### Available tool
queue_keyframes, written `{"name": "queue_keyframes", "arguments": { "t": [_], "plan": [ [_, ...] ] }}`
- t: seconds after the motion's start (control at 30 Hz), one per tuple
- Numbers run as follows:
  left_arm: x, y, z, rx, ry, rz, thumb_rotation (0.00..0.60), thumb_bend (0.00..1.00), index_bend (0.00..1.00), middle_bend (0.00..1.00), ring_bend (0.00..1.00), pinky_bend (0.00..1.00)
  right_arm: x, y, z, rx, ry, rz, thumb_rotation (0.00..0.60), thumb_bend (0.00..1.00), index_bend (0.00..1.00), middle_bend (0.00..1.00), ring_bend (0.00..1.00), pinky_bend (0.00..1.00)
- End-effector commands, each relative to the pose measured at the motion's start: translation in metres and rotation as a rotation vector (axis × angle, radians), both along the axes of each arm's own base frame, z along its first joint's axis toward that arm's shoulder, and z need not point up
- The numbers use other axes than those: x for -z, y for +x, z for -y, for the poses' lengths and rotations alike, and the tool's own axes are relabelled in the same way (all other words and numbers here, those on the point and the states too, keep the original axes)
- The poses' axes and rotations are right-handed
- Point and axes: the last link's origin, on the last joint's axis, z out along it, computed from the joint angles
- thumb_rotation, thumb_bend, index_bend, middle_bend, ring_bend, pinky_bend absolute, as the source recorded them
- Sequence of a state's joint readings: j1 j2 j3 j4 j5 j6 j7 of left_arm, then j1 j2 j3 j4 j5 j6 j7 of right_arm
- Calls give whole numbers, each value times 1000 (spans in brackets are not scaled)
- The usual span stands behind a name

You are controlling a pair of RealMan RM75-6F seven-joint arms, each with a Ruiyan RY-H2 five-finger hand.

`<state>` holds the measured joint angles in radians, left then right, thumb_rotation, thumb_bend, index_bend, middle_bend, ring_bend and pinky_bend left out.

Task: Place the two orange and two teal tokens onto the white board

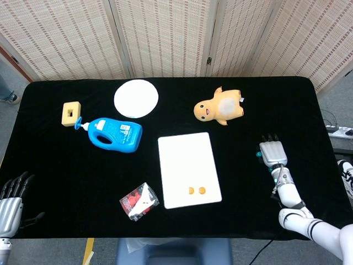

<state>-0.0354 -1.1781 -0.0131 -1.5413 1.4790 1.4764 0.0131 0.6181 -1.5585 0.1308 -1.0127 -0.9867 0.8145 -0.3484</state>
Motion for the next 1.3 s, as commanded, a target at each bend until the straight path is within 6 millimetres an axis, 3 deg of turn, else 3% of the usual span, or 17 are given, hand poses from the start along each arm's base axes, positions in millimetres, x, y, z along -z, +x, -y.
{"name": "queue_keyframes", "arguments": {
  "t": [0.03, 0.5, 0.7, 0.93, 1.13, 1.3],
  "plan": [
    [0, 0, 0, -1, 0, 0, 600, 100, 0, 0, 0, 0, 0, 0, 0, -1, -1, -2, 600, 435, 425, 149, 42, 0],
    [0, -1, 0, -3, -1, 0, 600, 100, 0, 0, 0, 0, -1, 0, 0, -7, -1, -10, 600, 436, 475, 160, 50, 0],
    [-1, -1, 0, -2, 1, 1, 600, 100, 0, 0, 0, 0, -5, 12, -1, -46, 1, 13, 600, 436, 477, 161, 51, 0],
    [-3, 0, 1, 1, 9, 5, 600, 100, 0, 0, 0, 0, -3, 65, -8, -178, 77, 99, 600, 436, 479, 166, 52, 0],
    [-5, 1, 3, 4, 15, 5, 600, 100, 0, 0, 0, 0, 21, 125, -19, -302, 196, 124, 600, 436, 480, 166, 51, 0],
    [-6, -1, 4, -2, 17, 5, 600, 100, 0, 0, 0, 0, 45, 160, -26, -367, 261, 133, 600, 436, 479, 163, 47, 0]
  ]
}}
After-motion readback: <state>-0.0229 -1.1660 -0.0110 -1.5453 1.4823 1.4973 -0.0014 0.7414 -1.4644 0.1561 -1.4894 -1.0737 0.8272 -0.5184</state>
